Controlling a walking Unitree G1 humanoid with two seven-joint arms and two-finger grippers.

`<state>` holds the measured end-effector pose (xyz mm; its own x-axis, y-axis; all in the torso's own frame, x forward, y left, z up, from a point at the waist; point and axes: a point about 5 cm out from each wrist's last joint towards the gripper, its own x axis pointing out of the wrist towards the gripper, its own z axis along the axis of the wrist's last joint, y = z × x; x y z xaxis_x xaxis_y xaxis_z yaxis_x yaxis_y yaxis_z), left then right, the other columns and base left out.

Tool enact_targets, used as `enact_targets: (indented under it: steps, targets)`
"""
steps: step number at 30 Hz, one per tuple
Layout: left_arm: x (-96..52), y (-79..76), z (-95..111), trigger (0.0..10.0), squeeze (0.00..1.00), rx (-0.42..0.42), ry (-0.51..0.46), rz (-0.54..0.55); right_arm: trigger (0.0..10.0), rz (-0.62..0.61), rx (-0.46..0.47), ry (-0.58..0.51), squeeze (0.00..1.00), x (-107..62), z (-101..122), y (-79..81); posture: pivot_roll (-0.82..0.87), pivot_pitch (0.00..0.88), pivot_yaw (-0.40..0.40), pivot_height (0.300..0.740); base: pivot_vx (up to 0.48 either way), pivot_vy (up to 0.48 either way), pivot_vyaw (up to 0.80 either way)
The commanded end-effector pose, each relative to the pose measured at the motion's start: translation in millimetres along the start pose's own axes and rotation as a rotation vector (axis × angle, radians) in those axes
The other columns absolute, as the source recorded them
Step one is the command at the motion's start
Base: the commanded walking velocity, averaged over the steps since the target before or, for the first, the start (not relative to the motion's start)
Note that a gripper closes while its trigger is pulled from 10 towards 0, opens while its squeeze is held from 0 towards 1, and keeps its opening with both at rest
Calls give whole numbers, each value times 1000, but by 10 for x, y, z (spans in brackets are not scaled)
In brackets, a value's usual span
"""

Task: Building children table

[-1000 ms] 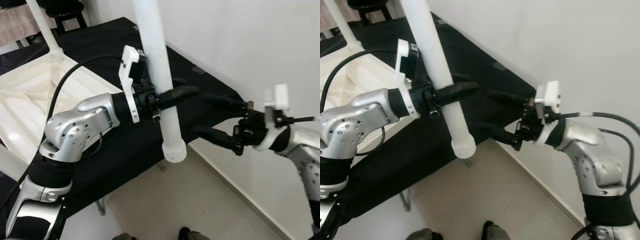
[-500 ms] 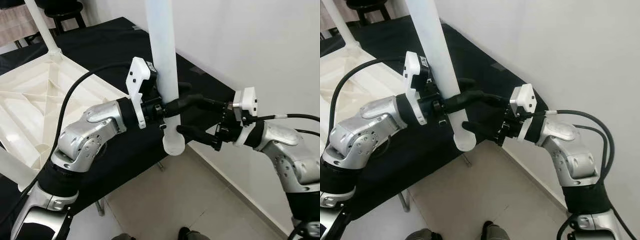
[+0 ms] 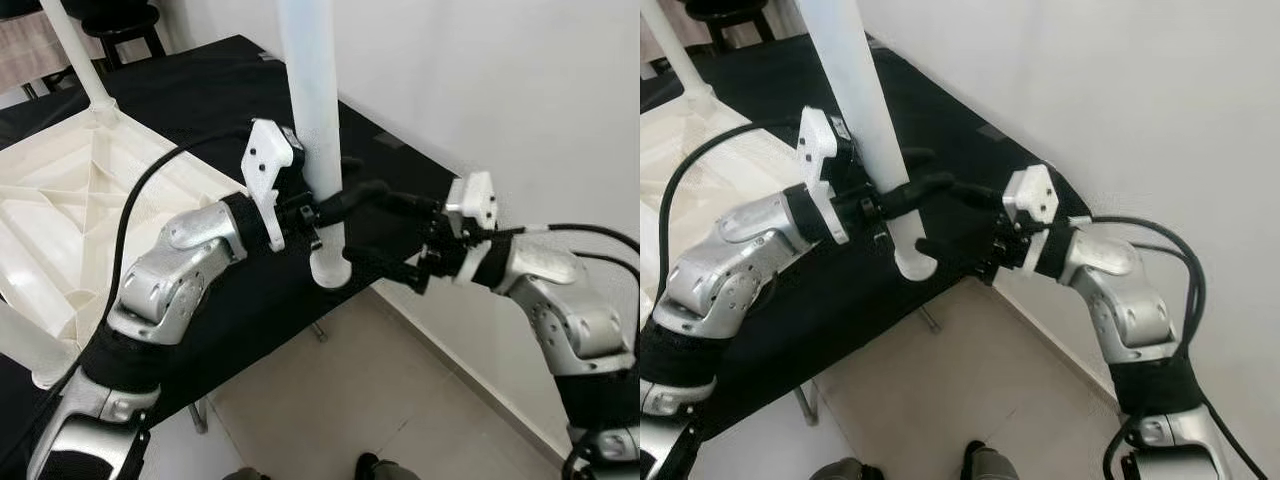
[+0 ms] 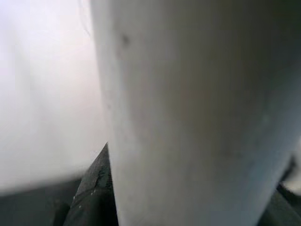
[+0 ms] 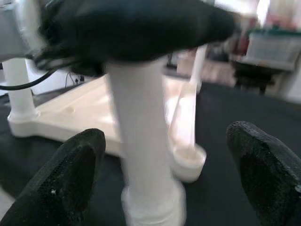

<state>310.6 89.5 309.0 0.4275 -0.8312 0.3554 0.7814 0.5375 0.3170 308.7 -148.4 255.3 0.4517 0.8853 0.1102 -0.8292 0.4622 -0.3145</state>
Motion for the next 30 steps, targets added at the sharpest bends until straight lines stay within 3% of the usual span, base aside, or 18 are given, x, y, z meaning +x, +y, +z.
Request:
enact_targets:
  steps: [1, 8, 15, 19, 23, 30]
  targets:
    - [-30, 118, 121, 10000, 0, 57, -44, 57, 10000, -16, -20, -9, 0, 46, 12, -17, 17, 150, -29, 740, 0, 0, 0]
    - [-45, 191, 276, 10000, 0, 104, -84, 40, 10000, -8, -56, -31, 0, 114, 102, -67, 26, 149, -28, 740, 0, 0, 0]
    - [-94, 144, 310, 10000, 0, 108, -74, -143, 10000, 94, -137, -12, 0, 177, 193, -28, 33, 144, -30, 740, 0, 0, 0]
    - [-60, 146, 395, 10000, 0, 128, -98, -210, 10000, 63, -181, 32, 0, 281, 222, -89, 29, 140, -31, 740, 0, 0, 0]
    - [-41, 141, 434, 10000, 0, 130, -116, -236, 10000, 55, -176, 36, 0, 334, 233, -99, 30, 138, -33, 740, 0, 0, 0]
    - [-40, 51, 532, 10000, 0, 59, -165, -389, 10000, 86, -140, 6, 0, 517, 217, 4, 29, 129, -34, 740, 0, 0, 0]
